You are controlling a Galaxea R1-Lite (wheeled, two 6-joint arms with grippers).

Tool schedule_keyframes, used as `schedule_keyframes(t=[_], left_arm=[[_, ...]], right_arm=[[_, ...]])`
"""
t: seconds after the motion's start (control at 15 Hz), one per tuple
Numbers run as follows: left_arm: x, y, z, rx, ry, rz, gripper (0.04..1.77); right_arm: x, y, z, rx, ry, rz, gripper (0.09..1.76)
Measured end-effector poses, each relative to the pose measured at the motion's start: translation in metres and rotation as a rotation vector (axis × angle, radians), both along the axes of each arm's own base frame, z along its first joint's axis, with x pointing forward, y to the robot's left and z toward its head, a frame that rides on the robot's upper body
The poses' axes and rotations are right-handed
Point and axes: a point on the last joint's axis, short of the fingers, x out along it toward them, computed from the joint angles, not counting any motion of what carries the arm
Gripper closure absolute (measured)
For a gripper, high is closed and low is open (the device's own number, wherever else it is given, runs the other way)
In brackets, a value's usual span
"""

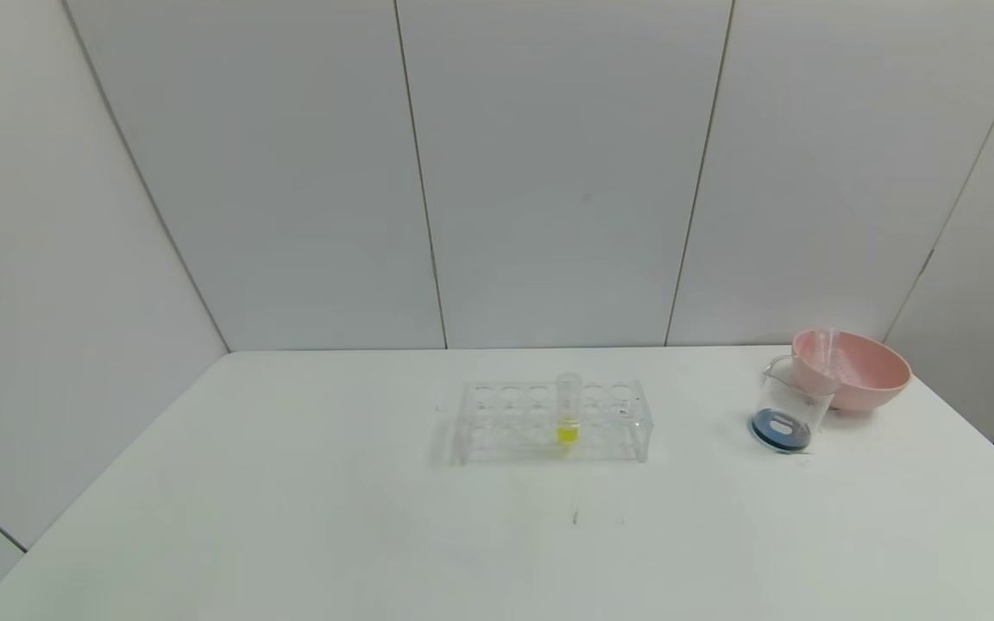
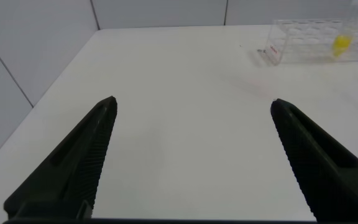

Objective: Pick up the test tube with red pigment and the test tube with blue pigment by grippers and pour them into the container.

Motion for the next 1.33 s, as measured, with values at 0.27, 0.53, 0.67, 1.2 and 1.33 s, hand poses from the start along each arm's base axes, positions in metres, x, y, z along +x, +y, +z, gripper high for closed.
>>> schedule_keyframes(t=[0.27,0.53,0.67,1.2,1.33], left_arm=[[0.0,0.0,0.0,0.0,0.0,0.0,0.05],[0.0,0.0,0.0,0.0,0.0,0.0,0.05],[0.0,0.0,0.0,0.0,0.0,0.0,0.05],[0.0,0.0,0.0,0.0,0.0,0.0,0.05],[0.0,0.0,0.0,0.0,0.0,0.0,0.05]], right_arm=[[-0.076,-0.005,-0.029,-0.05,-0.071,-0.039,0.15],[-0.126,-0.006,-0.073,-0.065,-0.09,-0.08,0.15],[-0.136,-0.005,-0.097,-0.074,-0.111,-0.078,0.15],[-0.105,-0.004,-0.197,-0.081,0.129,-0.077,0.15],[-0.1,-0.004,-0.219,-0.078,0.268,-0.066,0.15]])
